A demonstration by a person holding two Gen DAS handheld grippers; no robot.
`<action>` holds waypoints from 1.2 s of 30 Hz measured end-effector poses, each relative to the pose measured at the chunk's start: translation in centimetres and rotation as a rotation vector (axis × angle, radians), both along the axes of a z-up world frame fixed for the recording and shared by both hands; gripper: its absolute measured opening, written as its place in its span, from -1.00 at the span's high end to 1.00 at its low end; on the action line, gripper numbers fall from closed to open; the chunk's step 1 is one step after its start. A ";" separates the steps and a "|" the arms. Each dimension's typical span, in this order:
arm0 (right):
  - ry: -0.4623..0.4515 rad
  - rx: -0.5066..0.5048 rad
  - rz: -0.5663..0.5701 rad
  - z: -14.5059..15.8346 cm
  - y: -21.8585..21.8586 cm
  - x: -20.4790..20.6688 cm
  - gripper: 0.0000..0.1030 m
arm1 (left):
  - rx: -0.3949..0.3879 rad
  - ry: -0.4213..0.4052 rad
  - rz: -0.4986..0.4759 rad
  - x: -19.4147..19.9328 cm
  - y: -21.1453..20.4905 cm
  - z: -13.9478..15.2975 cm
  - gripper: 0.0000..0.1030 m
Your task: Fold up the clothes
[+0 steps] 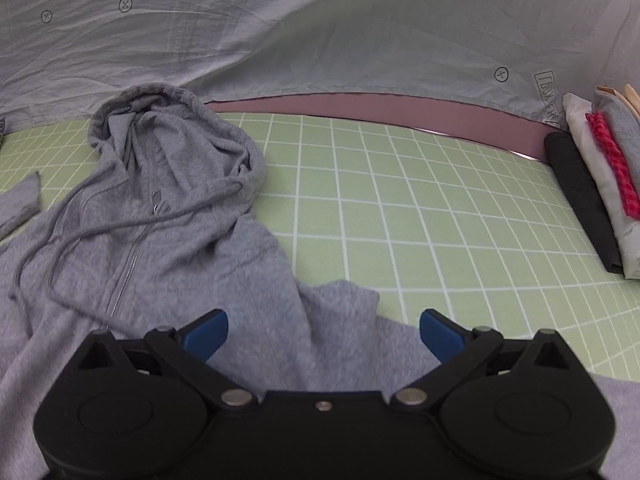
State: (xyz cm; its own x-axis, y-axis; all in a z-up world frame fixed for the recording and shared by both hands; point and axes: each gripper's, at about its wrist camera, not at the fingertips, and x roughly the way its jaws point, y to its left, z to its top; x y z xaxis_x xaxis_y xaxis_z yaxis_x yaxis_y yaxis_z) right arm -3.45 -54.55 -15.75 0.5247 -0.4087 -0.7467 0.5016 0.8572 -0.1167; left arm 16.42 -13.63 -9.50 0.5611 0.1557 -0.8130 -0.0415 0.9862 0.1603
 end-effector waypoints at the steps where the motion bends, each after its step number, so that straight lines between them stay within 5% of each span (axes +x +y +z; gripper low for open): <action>1: 0.002 0.004 -0.004 -0.1 0.2 -0.5 -1.00 | 0.005 0.023 0.029 -1.2 1.2 -0.2 0.79; 6: 0.018 0.018 -0.027 -0.8 0.7 -2.9 -1.00 | -0.058 0.152 0.108 -6.6 5.6 -2.0 0.77; 11: 0.028 0.028 -0.044 -1.3 0.8 -3.9 -1.00 | -0.081 0.135 0.021 -8.7 5.4 -1.5 0.61; 16: 0.029 0.021 -0.042 -1.0 1.1 -4.1 -1.00 | -0.216 0.060 0.044 -7.2 6.8 0.9 -0.16; 19: 0.033 0.019 -0.040 -0.9 1.3 -4.1 -1.00 | -0.339 0.027 0.064 -5.5 8.2 1.7 -0.22; 23: 0.053 0.019 -0.040 -1.1 1.7 -4.1 -1.00 | -0.286 0.045 0.052 -2.1 8.4 0.3 -0.22; 29: 0.083 0.021 -0.057 -1.4 2.1 -4.2 -1.00 | -0.221 0.116 -0.102 1.5 6.3 -3.2 -0.22; 33: 0.098 0.013 -0.064 -1.4 2.2 -4.2 -1.00 | -0.168 0.080 -0.158 2.0 4.7 -3.5 -0.22; 35: 0.103 0.008 -0.064 -1.4 2.3 -4.2 -1.00 | -0.174 0.060 -0.178 1.9 4.5 -3.4 0.11; 36: 0.105 0.005 -0.063 -1.4 2.3 -4.2 -1.00 | -0.181 0.052 -0.187 1.8 4.4 -3.3 0.56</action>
State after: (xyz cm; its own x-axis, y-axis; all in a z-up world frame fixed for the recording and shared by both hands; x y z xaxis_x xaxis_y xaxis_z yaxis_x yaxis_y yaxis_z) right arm -7.64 -52.28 -17.19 0.4165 -0.4345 -0.7986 0.5401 0.8248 -0.1672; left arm 18.25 -9.23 -12.82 0.5230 -0.0971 -0.8468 0.1482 0.9887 -0.0218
